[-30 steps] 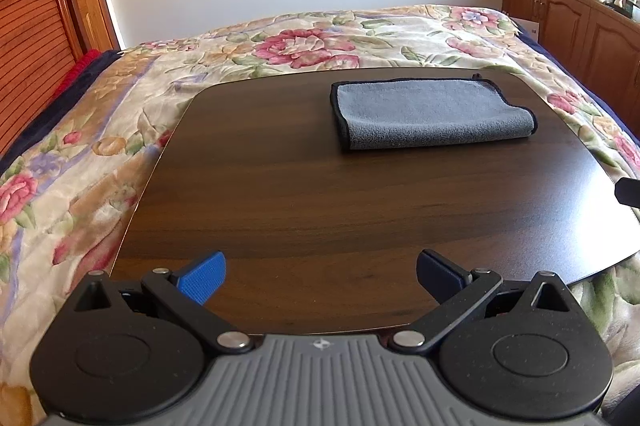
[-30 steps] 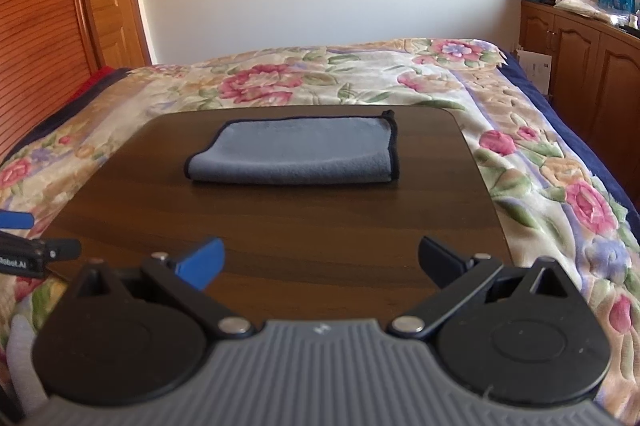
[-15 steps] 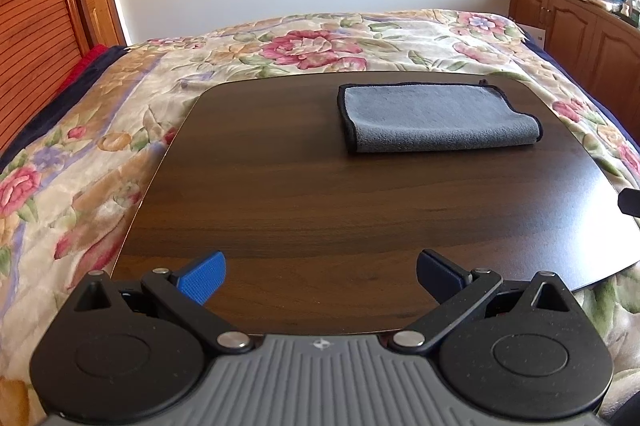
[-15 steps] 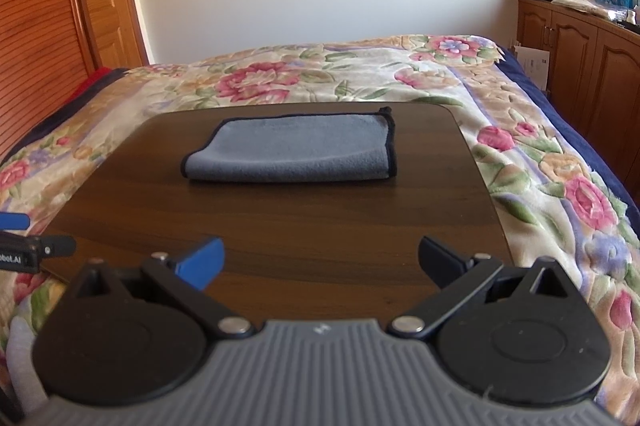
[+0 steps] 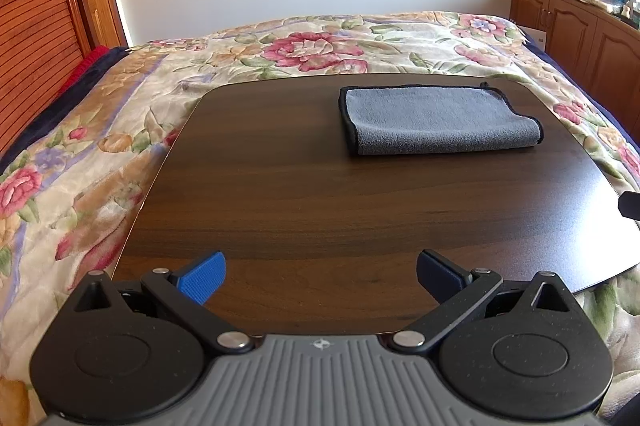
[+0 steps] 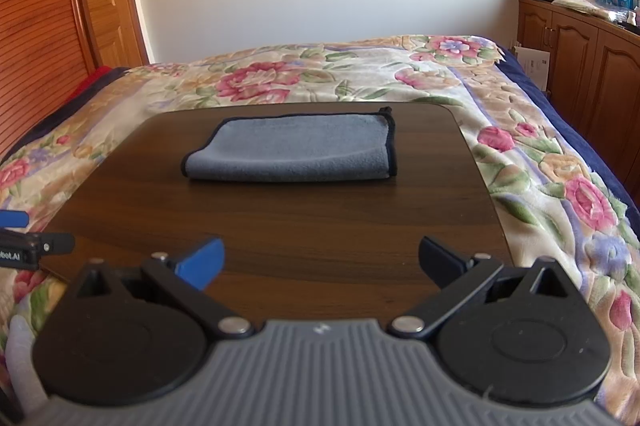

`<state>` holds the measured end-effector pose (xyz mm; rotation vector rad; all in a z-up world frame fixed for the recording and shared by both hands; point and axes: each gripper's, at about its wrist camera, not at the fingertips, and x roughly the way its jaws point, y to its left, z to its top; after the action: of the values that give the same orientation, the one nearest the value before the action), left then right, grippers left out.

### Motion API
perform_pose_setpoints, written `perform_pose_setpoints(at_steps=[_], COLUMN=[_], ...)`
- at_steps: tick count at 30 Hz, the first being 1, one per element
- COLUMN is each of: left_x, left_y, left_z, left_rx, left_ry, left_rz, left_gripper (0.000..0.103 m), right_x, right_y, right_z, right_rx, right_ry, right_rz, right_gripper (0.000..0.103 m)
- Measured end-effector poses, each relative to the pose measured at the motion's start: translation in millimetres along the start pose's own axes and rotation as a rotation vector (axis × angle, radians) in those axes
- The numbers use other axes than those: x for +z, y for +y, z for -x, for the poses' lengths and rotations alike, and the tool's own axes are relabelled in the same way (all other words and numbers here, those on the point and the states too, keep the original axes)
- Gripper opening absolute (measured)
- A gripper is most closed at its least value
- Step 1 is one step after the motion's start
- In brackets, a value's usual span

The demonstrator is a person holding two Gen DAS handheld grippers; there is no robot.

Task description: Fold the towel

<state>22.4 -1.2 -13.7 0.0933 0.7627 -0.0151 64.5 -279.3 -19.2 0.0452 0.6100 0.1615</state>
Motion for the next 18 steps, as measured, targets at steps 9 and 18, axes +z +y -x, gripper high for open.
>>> perform_pose_setpoints(at_steps=[9, 18], left_x=[0.7, 1.9], left_y=[0.9, 2.4], left_z=[0.2, 0.6], left_rx=[0.002, 0.003], left_ry=[-0.002, -0.003], left_rz=[-0.001, 0.000], left_gripper=[0.100, 0.100], right_x=[-0.1, -0.1], right_y=[0.0, -0.2], right_z=[-0.1, -0.2], right_rx=[0.000, 0.000], right_ry=[0.000, 0.001], right_rz=[0.000, 0.000], right_gripper=[0.103, 0.103])
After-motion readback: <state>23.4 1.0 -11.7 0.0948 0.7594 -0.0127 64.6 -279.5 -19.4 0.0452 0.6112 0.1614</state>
